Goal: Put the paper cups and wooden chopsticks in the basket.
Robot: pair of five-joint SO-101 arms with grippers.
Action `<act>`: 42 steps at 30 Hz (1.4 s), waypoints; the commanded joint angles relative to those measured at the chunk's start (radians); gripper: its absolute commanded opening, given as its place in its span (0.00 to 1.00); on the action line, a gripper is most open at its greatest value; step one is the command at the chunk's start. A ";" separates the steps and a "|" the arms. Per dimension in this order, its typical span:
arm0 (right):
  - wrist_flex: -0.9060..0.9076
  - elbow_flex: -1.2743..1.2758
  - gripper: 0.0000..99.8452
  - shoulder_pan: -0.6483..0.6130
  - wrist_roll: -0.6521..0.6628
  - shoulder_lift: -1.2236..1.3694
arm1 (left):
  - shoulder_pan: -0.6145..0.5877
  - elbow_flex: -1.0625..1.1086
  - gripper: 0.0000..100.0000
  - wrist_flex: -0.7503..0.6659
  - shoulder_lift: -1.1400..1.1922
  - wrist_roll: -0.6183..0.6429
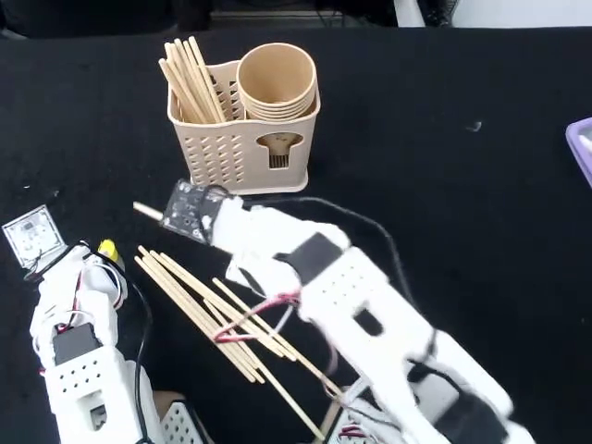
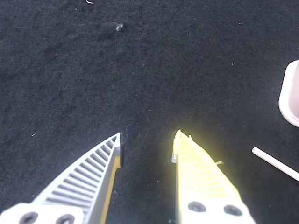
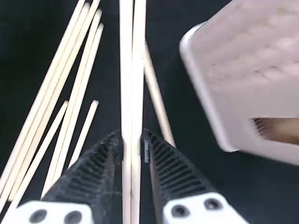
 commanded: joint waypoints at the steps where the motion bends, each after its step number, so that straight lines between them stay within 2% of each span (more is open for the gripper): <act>1: -0.038 -0.084 0.01 0.006 -0.081 -0.176 | 0.005 -0.010 0.19 -0.020 -0.012 -0.005; 4: -0.175 -0.099 0.01 0.012 -0.222 -0.263 | 0.005 -0.010 0.19 -0.020 -0.012 -0.005; 8: -0.479 -0.085 0.01 0.009 -0.339 -0.268 | 0.005 -0.010 0.19 -0.020 -0.012 -0.005; 14: -0.884 -0.087 0.01 0.014 -0.353 -0.156 | 0.005 -0.008 0.19 -0.020 -0.012 -0.006; 20: -1.079 -0.186 0.01 0.052 -0.353 0.021 | 0.005 -0.008 0.19 -0.020 -0.012 -0.008; 26: -1.122 -0.344 0.01 0.133 -0.353 0.234 | 0.005 -0.008 0.19 -0.020 -0.012 -0.008; 36: -1.120 -0.401 0.01 0.149 -0.353 0.440 | 0.008 -0.008 0.19 -0.020 -0.012 -0.008; 39: -1.053 -0.404 0.02 0.150 -0.353 0.469 | 0.010 -0.008 0.19 -0.020 -0.012 -0.008; 42: -0.976 -0.404 0.09 0.143 -0.356 0.473 | 0.010 -0.008 0.19 -0.020 -0.012 -0.008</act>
